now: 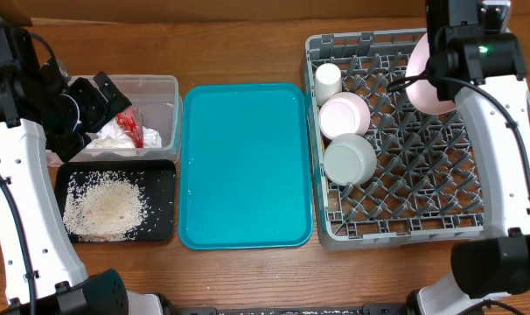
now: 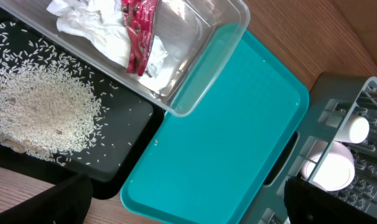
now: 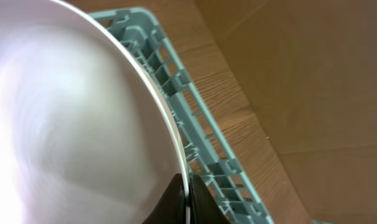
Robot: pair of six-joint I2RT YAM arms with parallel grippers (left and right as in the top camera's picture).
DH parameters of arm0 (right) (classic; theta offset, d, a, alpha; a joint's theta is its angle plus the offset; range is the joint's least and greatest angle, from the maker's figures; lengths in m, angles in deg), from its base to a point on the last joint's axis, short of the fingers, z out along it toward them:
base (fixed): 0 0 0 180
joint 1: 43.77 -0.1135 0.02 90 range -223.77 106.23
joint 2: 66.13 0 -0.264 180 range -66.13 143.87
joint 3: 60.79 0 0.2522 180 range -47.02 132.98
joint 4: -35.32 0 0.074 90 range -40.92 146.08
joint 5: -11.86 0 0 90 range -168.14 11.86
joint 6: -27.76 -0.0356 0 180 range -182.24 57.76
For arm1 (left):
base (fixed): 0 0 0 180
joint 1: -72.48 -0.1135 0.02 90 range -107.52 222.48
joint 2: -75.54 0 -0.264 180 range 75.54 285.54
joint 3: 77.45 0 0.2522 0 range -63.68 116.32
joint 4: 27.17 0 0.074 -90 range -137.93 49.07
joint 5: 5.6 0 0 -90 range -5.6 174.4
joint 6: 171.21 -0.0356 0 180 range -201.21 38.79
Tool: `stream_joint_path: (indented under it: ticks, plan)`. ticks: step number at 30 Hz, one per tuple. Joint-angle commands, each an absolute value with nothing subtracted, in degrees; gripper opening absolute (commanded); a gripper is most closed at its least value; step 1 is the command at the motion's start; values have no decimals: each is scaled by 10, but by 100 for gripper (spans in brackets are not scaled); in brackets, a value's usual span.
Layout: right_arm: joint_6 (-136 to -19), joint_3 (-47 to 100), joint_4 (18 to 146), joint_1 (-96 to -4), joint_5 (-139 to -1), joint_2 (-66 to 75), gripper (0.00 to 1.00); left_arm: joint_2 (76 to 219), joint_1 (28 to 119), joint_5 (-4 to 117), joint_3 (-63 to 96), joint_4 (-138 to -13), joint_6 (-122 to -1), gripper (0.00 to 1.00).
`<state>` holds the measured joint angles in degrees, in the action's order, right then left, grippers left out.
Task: Sort waste into correct bins and load items into the dishwasher
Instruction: 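Lift the white plate and carry it right into the rack, then stand the plate upright in the rack and open the right gripper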
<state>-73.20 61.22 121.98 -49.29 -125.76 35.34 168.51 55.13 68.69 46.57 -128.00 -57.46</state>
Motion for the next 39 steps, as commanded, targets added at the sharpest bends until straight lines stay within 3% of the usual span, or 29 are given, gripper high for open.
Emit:
stream_joint_path:
  ticks: [1, 16, 31, 39]
  plan:
    - [-745, 592, 1208, -496, -1243, 367, 4, 1684, 552, 683, 473, -1279, -585, 100]
    - [-741, 534, 1161, -498, -1274, 376, 4, 1684, 552, 683, 473, -1279, -585, 100]
    - [-740, 507, 1160, -499, -1249, 376, 4, 1684, 552, 683, 473, -1279, -585, 100]
    - [-685, 507, 1142, -508, -1193, 376, 4, 1684, 552, 683, 473, -1279, -585, 100]
